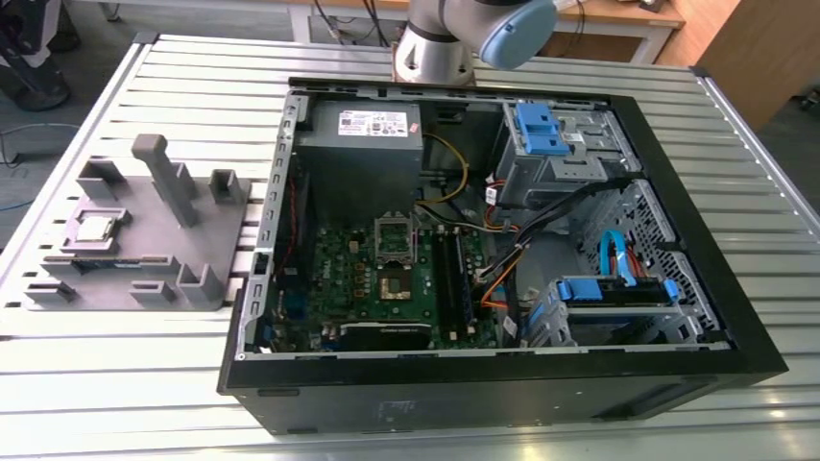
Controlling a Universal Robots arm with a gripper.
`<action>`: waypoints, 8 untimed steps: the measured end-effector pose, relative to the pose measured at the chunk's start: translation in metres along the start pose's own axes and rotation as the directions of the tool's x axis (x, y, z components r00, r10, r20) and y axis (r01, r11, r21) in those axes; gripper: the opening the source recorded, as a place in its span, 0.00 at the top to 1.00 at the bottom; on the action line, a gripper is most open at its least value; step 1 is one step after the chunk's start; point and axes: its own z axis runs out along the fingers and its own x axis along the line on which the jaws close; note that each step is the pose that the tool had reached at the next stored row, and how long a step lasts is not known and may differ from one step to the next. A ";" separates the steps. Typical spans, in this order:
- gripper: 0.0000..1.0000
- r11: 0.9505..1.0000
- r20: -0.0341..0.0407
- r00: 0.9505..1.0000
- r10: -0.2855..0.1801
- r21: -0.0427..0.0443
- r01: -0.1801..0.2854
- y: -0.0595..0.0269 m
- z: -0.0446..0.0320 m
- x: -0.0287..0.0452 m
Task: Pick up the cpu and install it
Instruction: 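Reach for the cpu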
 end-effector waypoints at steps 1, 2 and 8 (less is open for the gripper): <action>0.89 1.000 0.000 1.000 0.000 0.000 0.000 0.0000 0.0000 0.0005; 0.89 1.000 0.000 1.000 0.000 0.000 0.000 -0.0001 -0.0001 0.0009; 0.89 1.000 0.001 1.000 0.000 0.000 0.000 -0.0003 -0.0003 0.0037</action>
